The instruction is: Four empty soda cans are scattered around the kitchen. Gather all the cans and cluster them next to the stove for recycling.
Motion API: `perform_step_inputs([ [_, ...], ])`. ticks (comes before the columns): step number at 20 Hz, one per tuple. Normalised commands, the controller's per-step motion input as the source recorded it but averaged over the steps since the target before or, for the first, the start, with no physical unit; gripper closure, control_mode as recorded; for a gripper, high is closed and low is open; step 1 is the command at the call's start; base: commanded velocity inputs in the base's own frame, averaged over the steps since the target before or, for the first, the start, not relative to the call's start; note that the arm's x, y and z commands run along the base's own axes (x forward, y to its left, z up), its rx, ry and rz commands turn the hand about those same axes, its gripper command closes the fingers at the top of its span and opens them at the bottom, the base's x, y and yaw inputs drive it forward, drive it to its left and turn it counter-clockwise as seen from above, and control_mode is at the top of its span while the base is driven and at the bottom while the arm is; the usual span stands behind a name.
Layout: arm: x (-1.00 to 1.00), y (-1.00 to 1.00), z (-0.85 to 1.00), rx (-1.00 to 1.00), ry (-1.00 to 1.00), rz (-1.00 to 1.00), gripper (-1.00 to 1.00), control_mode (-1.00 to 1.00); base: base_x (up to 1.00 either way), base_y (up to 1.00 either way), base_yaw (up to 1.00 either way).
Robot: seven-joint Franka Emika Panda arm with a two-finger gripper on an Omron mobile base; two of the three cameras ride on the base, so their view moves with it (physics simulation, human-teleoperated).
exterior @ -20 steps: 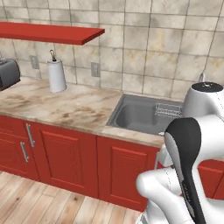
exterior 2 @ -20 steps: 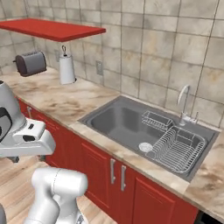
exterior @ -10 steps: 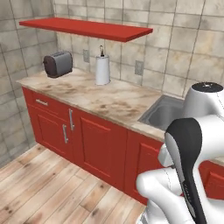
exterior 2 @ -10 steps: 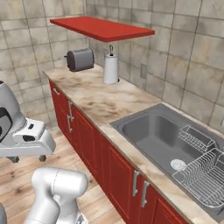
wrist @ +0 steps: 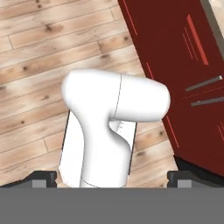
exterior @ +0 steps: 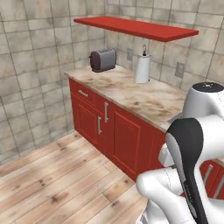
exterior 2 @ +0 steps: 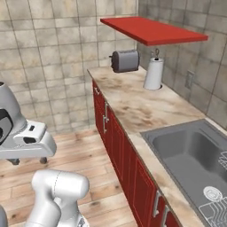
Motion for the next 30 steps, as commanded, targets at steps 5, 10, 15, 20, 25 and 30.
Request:
perform_step_inputs([
  [5, 0.0, 0.0, 0.0, 0.0, 0.0, 0.0, -1.0, 1.0, -0.19, -0.52, 0.26],
  [10, 0.0, 0.0, 0.0, 0.0, 0.0, 0.0, -1.0, 1.0, -0.27, -0.25, 0.38],
  [15, 0.0, 0.0, 0.0, 0.0, 0.0, 0.0, -1.0, 1.0, -0.05, 0.0, 0.5],
  [20, 0.0, 0.0, 0.0, 0.0, 0.0, 0.0, -1.0, 1.0, -0.05, 0.0, 0.5],
  [25, 0.0, 0.0, 0.0, 0.0, 0.0, 0.0, -1.0, 1.0, -0.05, 0.0, 0.5],
  [30, 0.0, 0.0, 0.0, 0.0, 0.0, 0.0, -1.0, 1.0, -0.05, 0.0, 0.5],
])
